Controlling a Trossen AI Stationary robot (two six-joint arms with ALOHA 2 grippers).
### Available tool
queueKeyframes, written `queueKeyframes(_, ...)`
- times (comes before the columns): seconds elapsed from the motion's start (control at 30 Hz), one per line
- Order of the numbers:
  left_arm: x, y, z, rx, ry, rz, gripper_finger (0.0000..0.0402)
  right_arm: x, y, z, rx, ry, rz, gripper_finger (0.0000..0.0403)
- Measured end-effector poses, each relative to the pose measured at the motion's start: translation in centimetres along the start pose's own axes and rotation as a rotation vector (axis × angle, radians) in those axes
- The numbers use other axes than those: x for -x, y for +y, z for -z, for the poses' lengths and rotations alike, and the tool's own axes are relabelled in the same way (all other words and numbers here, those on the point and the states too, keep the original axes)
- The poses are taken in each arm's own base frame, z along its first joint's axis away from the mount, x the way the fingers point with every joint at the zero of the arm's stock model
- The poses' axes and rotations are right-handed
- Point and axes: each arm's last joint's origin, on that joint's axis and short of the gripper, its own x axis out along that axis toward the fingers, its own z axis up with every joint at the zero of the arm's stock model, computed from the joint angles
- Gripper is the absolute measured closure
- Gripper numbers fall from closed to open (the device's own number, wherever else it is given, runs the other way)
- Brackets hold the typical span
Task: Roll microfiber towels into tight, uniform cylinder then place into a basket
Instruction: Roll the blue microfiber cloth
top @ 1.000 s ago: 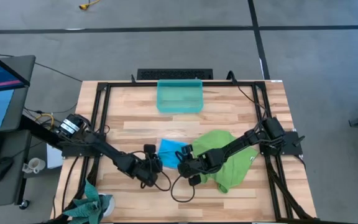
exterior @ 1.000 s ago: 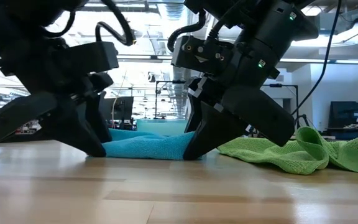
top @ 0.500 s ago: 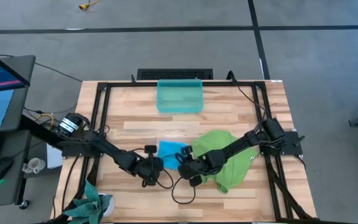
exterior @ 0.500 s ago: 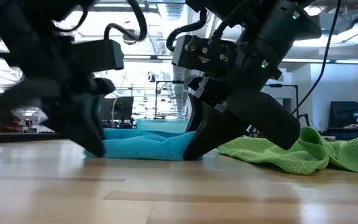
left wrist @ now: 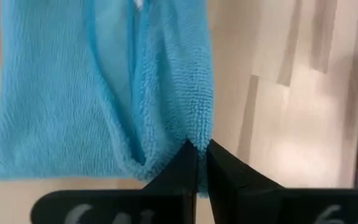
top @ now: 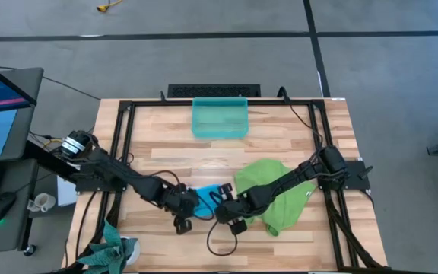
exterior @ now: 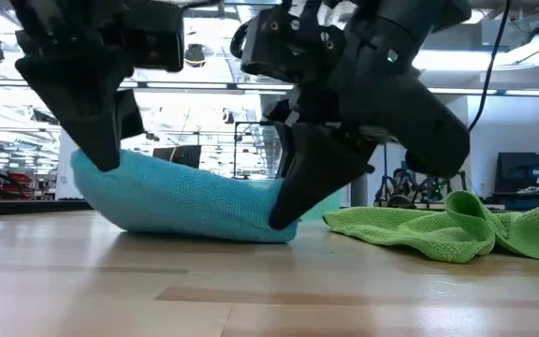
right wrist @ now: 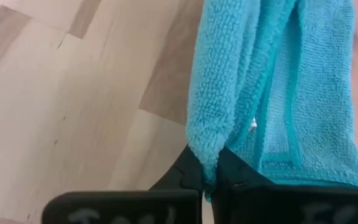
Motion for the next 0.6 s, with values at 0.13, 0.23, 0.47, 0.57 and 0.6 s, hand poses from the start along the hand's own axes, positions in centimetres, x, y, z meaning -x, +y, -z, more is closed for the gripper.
queueKeyframes(0.13, -0.1, 0.0, 0.1, 0.116, 0.032, 0.018, 0.0394, 0.8, 0.1, -0.8, -0.041, 0.021, -0.053, 0.0374)
queueKeyframes(0.23, 0.0, -0.2, 0.0, 0.170, 0.048, 0.043, 0.0394, 1.4, 0.0, -1.2, -0.089, 0.045, -0.122, 0.0384)
queueKeyframes(0.47, 0.0, -0.8, -0.1, 0.292, 0.108, 0.160, 0.0393, 2.9, -0.5, -3.0, -0.214, 0.019, -0.365, 0.0376)
queueKeyframes(0.57, 0.1, -1.4, -0.3, 0.339, 0.118, 0.231, 0.0392, 3.1, -0.4, -3.2, -0.252, 0.021, -0.444, 0.0379)
queueKeyframes(0.6, 0.1, -1.4, -0.4, 0.352, 0.116, 0.236, 0.0392, 3.1, -0.4, -3.2, -0.260, 0.027, -0.462, 0.0383)
